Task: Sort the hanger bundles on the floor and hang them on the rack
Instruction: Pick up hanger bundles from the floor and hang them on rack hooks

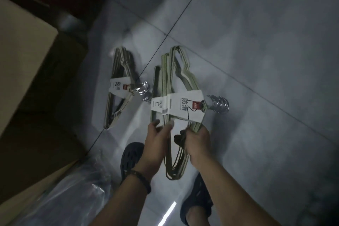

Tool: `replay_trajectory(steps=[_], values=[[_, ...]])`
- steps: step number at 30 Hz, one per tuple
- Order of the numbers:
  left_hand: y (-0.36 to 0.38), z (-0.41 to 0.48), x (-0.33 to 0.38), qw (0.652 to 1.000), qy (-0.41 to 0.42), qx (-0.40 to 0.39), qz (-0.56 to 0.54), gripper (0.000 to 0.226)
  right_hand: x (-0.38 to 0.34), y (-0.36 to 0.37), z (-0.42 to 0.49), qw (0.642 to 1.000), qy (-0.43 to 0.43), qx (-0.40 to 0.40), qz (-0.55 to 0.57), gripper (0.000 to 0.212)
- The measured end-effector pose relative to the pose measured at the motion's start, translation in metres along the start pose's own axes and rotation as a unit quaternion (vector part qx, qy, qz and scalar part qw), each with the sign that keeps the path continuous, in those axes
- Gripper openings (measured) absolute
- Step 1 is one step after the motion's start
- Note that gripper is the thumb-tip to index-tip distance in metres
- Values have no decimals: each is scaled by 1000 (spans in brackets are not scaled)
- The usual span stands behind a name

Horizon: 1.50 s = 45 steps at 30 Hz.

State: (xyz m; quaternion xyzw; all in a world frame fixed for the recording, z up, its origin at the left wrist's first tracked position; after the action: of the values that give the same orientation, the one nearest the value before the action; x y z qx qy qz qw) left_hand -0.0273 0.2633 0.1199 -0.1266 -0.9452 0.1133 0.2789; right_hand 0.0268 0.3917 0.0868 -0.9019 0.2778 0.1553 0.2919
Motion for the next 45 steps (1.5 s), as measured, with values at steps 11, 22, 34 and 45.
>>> replay_trajectory(steps=[11, 22, 34, 45], values=[[14, -263, 234, 993, 96, -60, -40, 51, -133, -288, -256, 987, -141, -9, -79, 20], [36, -596, 347, 873, 444, -177, 95, 12, -158, -474, -486, 961, -117, 67, -240, 42], [7, -859, 257, 698, 541, -457, 104, 6, -129, -654, -736, 806, -267, 528, 22, 51], [-92, -1062, 44, 505, 531, -664, 145, 13, 100, -709, -897, 626, -155, 764, 35, 24]])
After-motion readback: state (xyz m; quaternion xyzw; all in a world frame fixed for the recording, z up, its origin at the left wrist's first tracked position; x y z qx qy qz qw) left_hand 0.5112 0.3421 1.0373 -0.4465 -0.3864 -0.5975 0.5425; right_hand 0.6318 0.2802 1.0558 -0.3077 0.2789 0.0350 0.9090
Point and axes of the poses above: each hand's wrist, its own z-axis towards the middle knuckle, its own y-axis out of the palm, x = y × z, the point moved 4 cm from there along z, towards the middle knuckle, and after that the axes turned 12 degrees about x, right-handed, at the moved point
